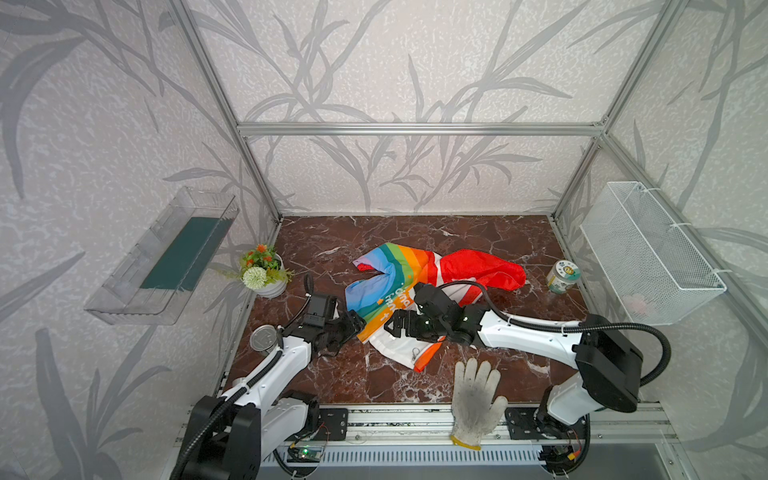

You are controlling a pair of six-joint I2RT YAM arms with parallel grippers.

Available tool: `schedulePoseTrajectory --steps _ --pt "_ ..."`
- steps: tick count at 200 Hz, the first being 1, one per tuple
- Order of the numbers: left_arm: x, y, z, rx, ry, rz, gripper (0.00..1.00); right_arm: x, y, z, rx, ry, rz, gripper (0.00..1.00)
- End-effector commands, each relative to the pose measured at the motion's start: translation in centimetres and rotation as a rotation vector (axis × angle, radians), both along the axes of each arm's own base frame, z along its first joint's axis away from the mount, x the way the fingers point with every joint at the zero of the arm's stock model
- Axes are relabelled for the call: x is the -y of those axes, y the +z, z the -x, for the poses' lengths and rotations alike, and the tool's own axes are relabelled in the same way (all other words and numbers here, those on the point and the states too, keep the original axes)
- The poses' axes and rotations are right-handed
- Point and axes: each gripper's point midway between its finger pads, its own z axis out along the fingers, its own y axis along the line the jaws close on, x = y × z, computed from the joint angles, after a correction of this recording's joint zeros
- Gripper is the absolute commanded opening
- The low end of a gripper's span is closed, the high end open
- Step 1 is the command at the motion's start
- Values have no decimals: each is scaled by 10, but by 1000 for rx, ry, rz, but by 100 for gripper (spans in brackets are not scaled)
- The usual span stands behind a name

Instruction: Zip up the jacket

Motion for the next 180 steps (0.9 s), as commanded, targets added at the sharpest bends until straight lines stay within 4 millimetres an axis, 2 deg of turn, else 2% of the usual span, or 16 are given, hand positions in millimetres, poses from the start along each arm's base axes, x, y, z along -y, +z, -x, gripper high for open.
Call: schedulePoseTrajectory --steps 1,68,111,127,147,180 --pt "-1 -9 0 -26 -3 4 62 -5 3 -7 0 -27 -40 99" --pt "0 -27 -6 -113 -46 -40 46 13 -4 -15 -27 -73 -33 99" --pt "8 -33 -5 -140 -41 -1 27 35 -4 -13 -20 -94 13 99" --pt "8 -35 -3 -159 -39 -1 16 41 -4 -14 -23 -104 6 99" --pt "9 -24 -7 -147 -47 -4 1 38 0 -12 -24 -90 -22 99" --pt "13 15 -19 -70 -42 29 0 12 4 -5 -70 -67 -138 99"
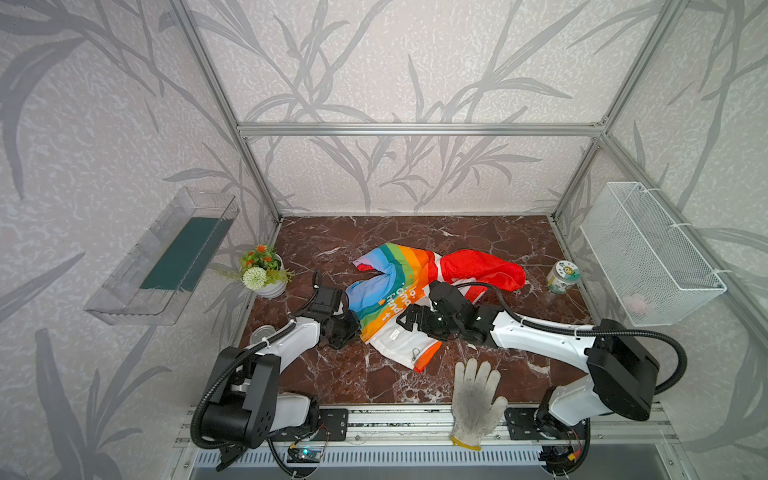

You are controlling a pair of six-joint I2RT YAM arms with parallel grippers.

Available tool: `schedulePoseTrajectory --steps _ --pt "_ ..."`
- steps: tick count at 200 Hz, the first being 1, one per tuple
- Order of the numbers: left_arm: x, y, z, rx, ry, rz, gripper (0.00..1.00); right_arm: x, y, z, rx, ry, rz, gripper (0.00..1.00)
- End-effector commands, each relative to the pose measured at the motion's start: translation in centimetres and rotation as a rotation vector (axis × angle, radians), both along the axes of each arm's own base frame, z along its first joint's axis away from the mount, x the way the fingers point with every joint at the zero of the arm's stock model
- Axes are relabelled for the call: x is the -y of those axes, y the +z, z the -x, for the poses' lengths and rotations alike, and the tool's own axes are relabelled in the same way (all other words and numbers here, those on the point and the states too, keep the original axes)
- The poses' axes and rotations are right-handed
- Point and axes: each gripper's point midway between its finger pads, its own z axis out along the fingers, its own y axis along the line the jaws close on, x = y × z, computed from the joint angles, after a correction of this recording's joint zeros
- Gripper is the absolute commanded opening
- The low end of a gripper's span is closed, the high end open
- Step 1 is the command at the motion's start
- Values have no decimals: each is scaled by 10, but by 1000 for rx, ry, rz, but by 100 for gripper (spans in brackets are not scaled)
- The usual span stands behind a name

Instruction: Zip up the jacket

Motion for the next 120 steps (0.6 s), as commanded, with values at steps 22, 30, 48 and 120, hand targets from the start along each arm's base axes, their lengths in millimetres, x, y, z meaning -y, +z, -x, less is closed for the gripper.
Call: schedulePoseTrajectory --steps 22,30,48,120 --pt "8 54 -12 93 10 59 0 -38 10 6 -25 -3 -203 99" --pt "9 57 -11 98 16 71 0 -44 11 4 -24 -17 -235 100" --pt "11 60 -8 100 25 99 0 -63 16 3 -26 -19 -315 89" --pt "14 79 2 138 65 173 0 -103 1 5 -56 -116 -548 86"
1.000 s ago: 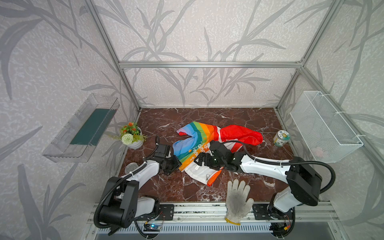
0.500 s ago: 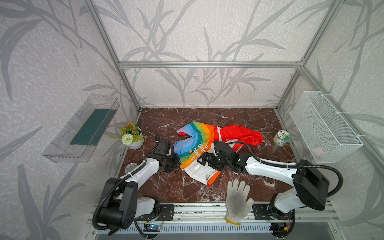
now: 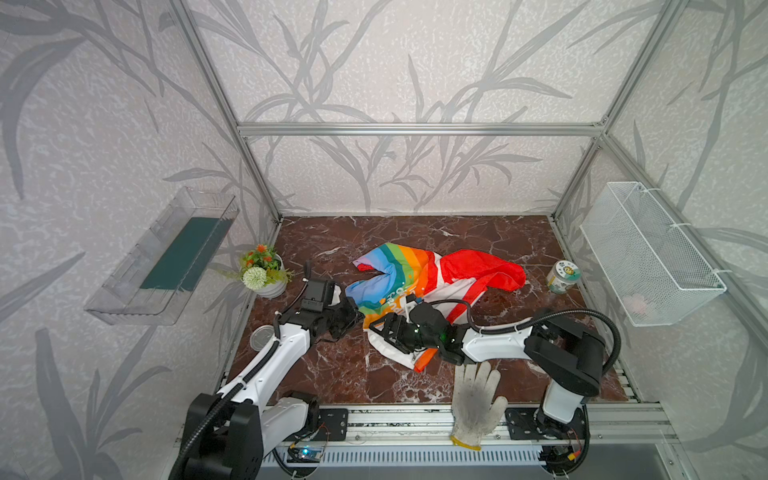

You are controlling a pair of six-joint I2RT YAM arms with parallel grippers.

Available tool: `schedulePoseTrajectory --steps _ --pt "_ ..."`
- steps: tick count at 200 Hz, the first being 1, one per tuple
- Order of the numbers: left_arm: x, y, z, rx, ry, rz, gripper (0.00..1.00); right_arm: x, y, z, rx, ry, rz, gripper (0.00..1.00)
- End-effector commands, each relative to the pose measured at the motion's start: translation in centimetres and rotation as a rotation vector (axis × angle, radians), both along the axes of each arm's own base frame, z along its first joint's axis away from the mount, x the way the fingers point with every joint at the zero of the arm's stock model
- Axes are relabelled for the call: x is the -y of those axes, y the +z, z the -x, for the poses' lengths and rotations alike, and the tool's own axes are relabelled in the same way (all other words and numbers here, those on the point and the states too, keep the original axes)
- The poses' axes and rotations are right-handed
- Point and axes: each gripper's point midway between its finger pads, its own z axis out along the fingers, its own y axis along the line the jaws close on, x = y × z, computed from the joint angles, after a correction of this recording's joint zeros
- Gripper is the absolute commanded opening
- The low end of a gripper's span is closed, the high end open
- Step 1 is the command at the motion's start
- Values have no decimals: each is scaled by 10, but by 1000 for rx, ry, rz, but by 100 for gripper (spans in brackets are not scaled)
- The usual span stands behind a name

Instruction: Zip up the jacket

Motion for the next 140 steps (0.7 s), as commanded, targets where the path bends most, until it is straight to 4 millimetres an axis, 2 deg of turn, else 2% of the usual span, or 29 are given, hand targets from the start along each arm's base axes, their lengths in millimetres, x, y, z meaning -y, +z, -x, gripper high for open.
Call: schedulePoseTrajectory --steps 1,30,90,110,130,140 --pt "-1 4 9 -8 22 23 0 -14 20 -9 12 -64 -173 86" --pt "-2 6 15 -7 27 25 0 -25 19 -11 11 -64 -223 88" --pt "-4 6 23 -14 27 18 0 -25 25 -21 66 -105 -290 89" --pt "-5 7 24 -11 29 18 0 -23 26 -25 67 -120 -325 78" --pt "-5 7 25 -13 30 21 0 -21 27 -25 76 -121 -326 60" --pt "-4 7 24 -13 32 22 0 -20 27 -24 82 -115 -318 47"
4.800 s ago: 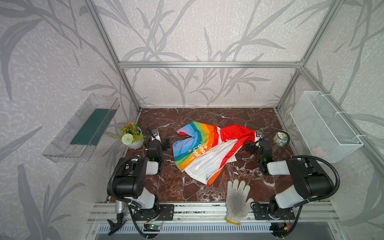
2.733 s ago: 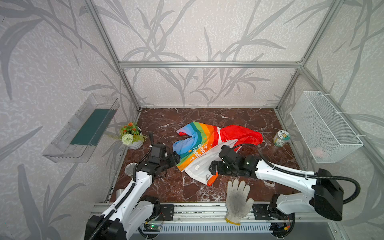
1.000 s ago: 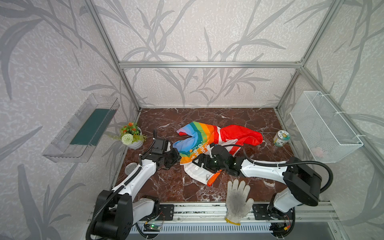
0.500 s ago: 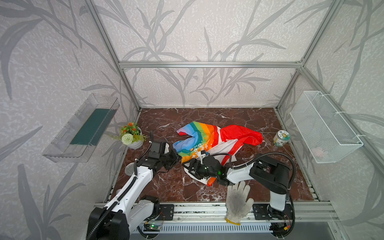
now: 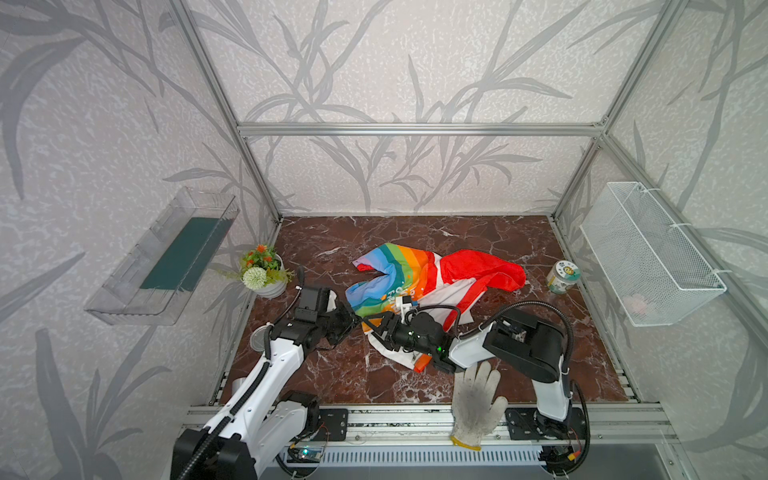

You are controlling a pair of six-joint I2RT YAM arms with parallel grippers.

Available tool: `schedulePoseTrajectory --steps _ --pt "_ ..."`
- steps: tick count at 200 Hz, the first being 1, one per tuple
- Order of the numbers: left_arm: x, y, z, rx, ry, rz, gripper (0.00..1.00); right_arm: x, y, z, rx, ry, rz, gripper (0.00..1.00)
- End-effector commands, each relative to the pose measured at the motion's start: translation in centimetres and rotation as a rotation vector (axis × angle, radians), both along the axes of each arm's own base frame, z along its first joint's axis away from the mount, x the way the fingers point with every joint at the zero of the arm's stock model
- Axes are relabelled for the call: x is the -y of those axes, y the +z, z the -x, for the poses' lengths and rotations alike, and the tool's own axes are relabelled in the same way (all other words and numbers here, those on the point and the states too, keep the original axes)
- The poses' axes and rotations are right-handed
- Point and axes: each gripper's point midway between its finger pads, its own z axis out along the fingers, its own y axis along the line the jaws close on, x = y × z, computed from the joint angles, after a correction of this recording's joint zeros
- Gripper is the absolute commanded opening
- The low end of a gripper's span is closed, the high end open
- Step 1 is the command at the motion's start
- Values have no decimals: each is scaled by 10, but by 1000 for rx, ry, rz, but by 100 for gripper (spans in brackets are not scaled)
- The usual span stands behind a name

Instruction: Zip up the jacket

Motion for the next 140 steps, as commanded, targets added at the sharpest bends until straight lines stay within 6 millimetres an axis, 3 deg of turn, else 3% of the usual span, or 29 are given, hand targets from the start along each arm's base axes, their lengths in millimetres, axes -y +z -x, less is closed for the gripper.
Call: schedulePoseTrajectory --steps 1,39,78,103,140 --pt "-1 -6 7 -32 10 3 0 2 16 -4 45 -17 -51 45" --pt "0 -9 5 -39 8 5 0 9 16 -2 52 -25 -34 17" --pt "1 -11 3 -47 -3 0 0 11 14 -1 54 -25 -30 15" --pt "2 -12 2 -46 1 9 0 13 14 -1 59 -30 -35 0" --pt "5 -13 -2 -33 30 55 37 12 19 0 65 -20 -52 0"
